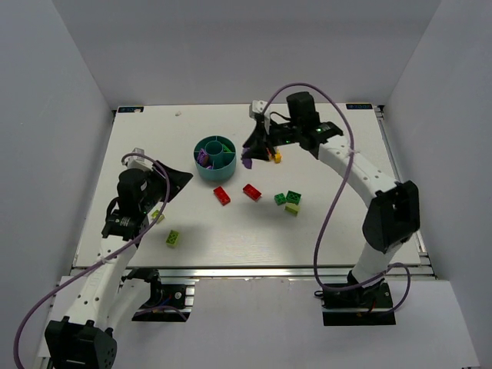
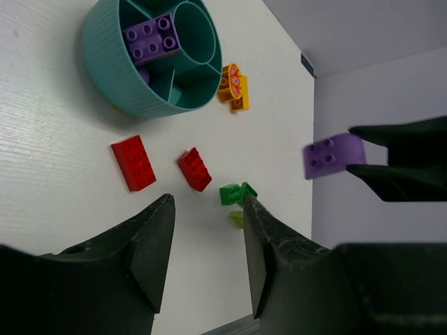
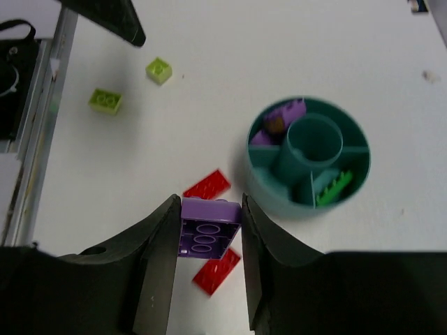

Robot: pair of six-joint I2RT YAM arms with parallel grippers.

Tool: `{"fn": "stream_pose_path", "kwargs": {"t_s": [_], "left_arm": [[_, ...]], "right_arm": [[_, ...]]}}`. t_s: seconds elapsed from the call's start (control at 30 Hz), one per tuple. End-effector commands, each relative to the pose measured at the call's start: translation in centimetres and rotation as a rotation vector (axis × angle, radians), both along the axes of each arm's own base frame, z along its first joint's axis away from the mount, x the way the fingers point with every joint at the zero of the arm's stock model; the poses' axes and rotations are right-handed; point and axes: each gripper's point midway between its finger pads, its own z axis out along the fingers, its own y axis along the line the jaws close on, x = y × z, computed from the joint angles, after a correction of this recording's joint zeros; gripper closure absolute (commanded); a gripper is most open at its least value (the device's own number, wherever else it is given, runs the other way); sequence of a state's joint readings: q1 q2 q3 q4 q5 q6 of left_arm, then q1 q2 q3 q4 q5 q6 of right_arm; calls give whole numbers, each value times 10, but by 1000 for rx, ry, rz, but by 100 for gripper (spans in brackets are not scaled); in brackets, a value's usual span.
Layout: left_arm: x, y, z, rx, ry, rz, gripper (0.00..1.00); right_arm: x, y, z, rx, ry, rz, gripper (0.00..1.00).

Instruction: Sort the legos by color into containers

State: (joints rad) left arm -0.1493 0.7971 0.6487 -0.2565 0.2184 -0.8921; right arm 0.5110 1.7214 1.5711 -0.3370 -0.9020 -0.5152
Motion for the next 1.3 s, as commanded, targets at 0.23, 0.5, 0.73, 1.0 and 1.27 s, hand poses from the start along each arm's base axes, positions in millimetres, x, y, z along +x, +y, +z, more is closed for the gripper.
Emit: {"fn": "stream_pose_path", "kwargs": {"t_s": [0.23, 0.5, 0.73, 1.0, 1.27], "left_arm": [[-5, 13, 25, -10, -16, 82, 47], [-13, 16, 18, 1, 18, 94, 47], [-13, 16, 12, 6, 41, 95, 47], [-12, 18, 8, 8, 53, 103, 47], [-11, 17, 5, 14, 64, 97, 47]], "right_arm": [[24, 114, 41, 335, -202, -34, 100], [41, 135, 13, 401, -167, -158, 100], [50, 147, -12, 389, -182, -163, 100], [57, 146, -32, 346, -217, -199, 100], [59, 142, -54, 313, -221, -217, 100]]}}
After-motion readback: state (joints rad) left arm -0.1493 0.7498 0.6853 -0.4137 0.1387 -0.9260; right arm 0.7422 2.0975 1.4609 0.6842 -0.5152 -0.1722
